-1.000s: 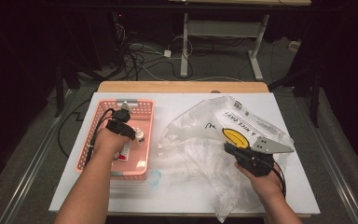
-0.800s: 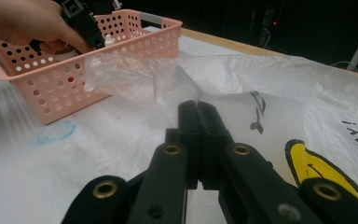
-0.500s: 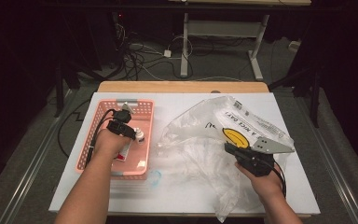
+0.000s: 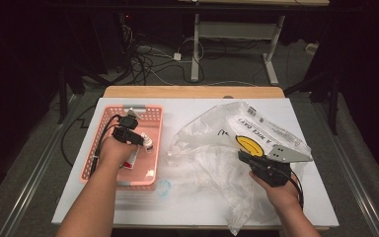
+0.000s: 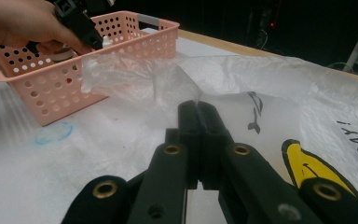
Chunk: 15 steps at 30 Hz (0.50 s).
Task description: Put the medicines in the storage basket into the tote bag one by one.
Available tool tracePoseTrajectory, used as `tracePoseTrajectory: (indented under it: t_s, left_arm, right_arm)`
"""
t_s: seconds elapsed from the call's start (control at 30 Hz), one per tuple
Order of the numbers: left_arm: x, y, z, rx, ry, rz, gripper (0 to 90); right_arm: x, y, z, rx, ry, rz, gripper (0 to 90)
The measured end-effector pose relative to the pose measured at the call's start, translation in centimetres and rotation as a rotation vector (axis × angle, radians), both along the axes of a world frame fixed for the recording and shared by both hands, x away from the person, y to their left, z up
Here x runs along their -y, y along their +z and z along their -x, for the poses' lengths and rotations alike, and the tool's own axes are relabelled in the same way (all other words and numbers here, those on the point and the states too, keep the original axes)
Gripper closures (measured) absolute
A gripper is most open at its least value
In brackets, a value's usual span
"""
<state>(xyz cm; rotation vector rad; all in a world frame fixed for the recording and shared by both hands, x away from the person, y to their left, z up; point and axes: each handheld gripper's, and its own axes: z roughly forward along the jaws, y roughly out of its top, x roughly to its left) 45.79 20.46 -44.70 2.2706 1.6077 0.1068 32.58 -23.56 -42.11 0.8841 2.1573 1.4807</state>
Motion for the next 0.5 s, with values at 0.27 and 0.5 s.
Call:
tracePoseTrajectory:
  t_s: [0.27, 0.5]
  left_arm:
    - [0.03, 0.36, 0.43, 0.049, -0.008, 0.01, 66.3]
    - [-0.01, 0.67, 0.8, 0.091, -0.008, 0.025, 66.3]
  right_arm:
    - [-0.02, -0.02, -0.01, -0.002, 0.0, 0.001, 90.0]
    - [0.15, 0.08, 0.06, 0.005, -0.002, 0.001, 90.0]
